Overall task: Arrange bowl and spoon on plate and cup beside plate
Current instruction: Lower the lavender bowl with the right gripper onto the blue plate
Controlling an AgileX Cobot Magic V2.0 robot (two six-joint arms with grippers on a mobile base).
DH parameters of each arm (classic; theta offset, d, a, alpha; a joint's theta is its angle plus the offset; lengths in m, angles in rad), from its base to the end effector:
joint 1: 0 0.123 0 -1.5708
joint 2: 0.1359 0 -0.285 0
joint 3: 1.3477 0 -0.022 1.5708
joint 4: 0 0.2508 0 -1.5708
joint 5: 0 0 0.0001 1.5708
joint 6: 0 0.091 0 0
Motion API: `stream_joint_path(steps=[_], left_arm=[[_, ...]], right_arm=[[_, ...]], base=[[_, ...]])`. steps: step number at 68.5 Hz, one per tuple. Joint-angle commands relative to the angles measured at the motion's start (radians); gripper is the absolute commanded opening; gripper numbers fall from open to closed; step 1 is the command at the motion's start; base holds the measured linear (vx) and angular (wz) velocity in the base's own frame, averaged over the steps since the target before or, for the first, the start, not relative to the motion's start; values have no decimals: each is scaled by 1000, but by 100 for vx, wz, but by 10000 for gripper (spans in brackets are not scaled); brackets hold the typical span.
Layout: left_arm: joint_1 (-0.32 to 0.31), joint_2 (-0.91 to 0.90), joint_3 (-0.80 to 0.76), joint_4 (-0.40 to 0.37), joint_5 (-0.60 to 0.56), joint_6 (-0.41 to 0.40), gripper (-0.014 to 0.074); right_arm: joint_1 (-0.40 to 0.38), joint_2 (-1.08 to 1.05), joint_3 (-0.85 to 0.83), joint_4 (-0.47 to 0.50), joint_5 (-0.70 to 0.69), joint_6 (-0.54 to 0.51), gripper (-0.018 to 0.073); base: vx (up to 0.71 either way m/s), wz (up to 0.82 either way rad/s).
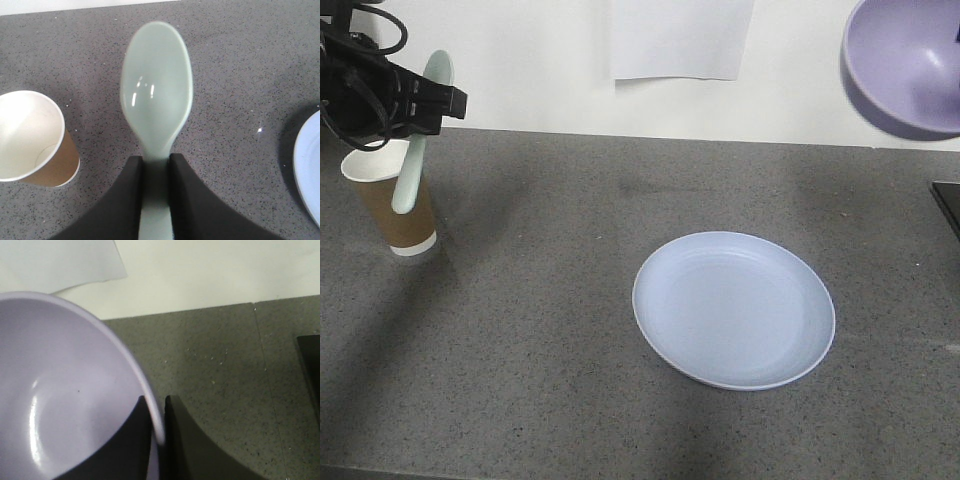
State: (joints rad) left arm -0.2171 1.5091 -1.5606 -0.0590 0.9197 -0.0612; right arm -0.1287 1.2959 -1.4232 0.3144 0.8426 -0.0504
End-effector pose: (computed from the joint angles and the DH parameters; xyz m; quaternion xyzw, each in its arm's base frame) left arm 0.3223 -0.0755 0.3997 0.0644 0.9204 -0.0816 0.3769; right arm 0.2742 -0.0143 0.4298 0.0742 0.8777 0.1107 0.4602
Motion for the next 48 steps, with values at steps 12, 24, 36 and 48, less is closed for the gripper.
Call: stream_joint_path(steps=[12,24,36,48], left_arm=[[-5,-32,-26,-8,-55,-1,-6],[-5,-32,-26,-8,-56,-2,-6],[-5,-32,-26,-8,-65,-2,-6],[-5,-32,-26,-8,-66,-2,-6]], right_arm=[[-3,103,-32,124,89,-104,7],[-3,203,-32,202,150,-195,13],[37,294,-30,227,187,-255,26],[178,368,-30,120,158,-269,52]], base=[[0,0],[0,0],[0,0],[0,0]])
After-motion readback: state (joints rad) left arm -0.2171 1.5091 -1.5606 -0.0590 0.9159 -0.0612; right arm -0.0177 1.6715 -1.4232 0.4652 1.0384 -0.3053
